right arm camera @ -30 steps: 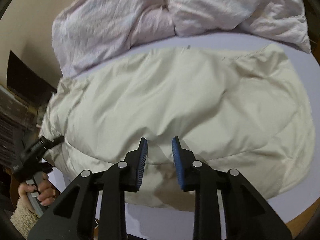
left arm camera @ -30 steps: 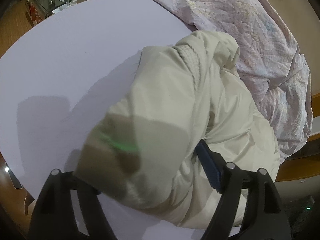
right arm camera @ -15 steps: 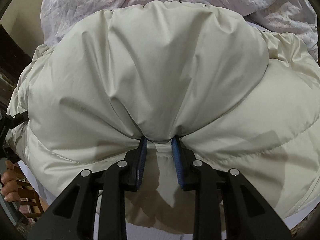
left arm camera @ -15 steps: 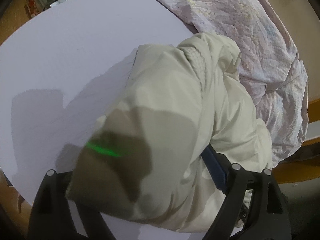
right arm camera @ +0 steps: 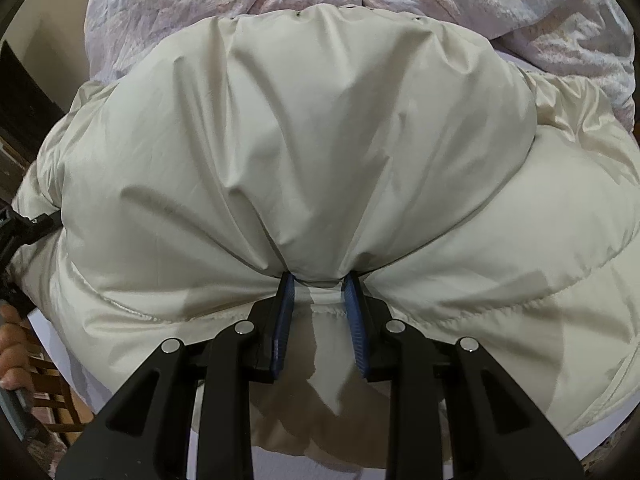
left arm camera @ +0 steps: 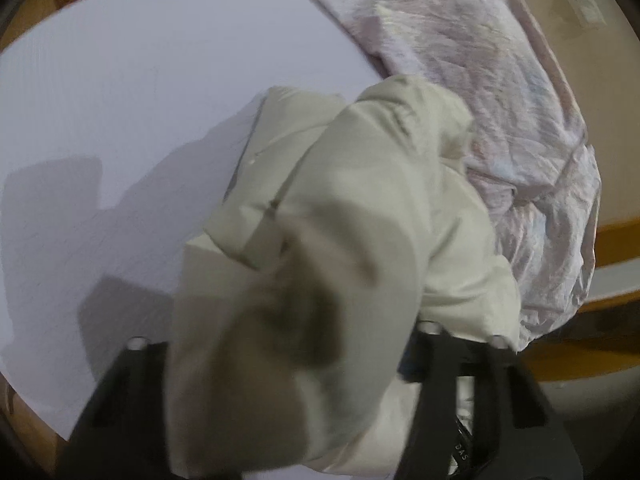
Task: Fold large clothes
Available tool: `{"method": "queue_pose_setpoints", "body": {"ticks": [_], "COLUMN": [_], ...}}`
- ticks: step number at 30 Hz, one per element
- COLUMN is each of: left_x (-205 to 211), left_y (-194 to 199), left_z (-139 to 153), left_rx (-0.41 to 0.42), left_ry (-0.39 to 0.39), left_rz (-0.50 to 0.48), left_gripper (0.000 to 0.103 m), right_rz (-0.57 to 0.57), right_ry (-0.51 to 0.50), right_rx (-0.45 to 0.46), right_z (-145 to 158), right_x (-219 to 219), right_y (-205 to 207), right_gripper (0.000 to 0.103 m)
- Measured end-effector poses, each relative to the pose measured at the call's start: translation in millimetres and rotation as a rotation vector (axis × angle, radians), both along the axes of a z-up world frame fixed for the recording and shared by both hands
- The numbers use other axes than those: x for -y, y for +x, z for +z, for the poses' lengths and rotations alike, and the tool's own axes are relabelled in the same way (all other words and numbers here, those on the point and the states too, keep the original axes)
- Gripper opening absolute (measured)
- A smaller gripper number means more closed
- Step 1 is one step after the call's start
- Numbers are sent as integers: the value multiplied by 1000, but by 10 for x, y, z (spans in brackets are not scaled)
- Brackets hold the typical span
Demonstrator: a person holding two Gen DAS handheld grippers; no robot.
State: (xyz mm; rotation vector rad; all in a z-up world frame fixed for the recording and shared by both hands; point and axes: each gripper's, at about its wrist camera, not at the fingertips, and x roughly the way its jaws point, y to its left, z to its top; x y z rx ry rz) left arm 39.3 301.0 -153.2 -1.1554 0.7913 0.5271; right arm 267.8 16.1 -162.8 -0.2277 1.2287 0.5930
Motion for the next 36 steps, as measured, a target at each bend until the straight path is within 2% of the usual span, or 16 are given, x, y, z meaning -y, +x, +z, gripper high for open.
{"method": "queue_pose_setpoints", "body": {"ticks": [1, 3, 9, 17, 23, 30, 36], "left_x": [15, 51, 165, 519, 966, 1396, 1691], "left_y": [18, 51, 106, 314, 587, 828, 958], "left_z": [39, 154, 516, 1098, 1465, 1575, 1641], "left_rx": [-2, -1, 70, 201, 288, 308, 311], "left_ry": [14, 46, 100, 179, 239, 267, 291], "left_rz": [-10, -36, -85, -205, -345, -443, -502], "left_gripper": [38, 30, 26, 26, 26, 32, 33], "right_rz": [0, 1, 5, -4, -7, 3, -24], "right_ry": [-4, -14, -38, -17, 24, 76, 144], "right_rx": [6, 21, 59, 41, 5, -35, -89], "right_z": [1, -1, -8, -12, -28, -10, 84], "right_x": [-9, -38, -118, -76, 34, 170, 554], "right_y": [-13, -52, -144, -117, -41, 40, 179], "right_gripper": [28, 28, 28, 28, 28, 28, 28]}}
